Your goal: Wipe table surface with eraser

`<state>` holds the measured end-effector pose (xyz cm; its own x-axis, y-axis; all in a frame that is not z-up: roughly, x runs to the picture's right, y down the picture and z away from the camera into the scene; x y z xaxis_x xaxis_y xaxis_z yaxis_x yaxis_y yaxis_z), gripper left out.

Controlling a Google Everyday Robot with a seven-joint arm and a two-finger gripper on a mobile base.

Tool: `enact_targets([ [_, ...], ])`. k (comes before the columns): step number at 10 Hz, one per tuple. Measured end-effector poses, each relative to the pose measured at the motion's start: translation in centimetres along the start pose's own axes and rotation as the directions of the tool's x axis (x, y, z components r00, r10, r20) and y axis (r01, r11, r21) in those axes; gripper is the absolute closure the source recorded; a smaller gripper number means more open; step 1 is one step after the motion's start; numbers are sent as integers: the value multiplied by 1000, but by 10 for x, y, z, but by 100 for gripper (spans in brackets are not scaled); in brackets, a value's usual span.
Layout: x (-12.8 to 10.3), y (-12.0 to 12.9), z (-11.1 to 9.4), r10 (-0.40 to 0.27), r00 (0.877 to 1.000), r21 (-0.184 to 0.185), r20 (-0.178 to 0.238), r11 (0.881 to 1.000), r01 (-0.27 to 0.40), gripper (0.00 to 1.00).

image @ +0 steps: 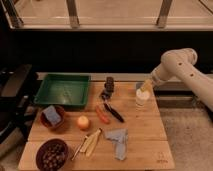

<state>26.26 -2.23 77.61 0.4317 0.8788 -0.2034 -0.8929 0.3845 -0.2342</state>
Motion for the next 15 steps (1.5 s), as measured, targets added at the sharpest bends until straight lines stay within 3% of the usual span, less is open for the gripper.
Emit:
enact_targets([
  [1, -3, -2, 0, 83, 996, 35, 23, 996, -84, 35],
  [2, -10, -3, 3, 157, 986, 75, 47, 984, -161, 35],
  [5, -33, -4, 20, 228, 971, 91, 71, 968, -234, 35],
  [7, -58, 8, 33, 226, 970, 84, 93, 969, -234, 35],
  [9, -92, 19, 53, 177, 980, 59, 91, 981, -183, 35],
  [11, -100, 19, 59, 154, 984, 53, 86, 986, -159, 35],
  [15, -100, 17, 59, 167, 982, 50, 92, 984, -172, 35],
])
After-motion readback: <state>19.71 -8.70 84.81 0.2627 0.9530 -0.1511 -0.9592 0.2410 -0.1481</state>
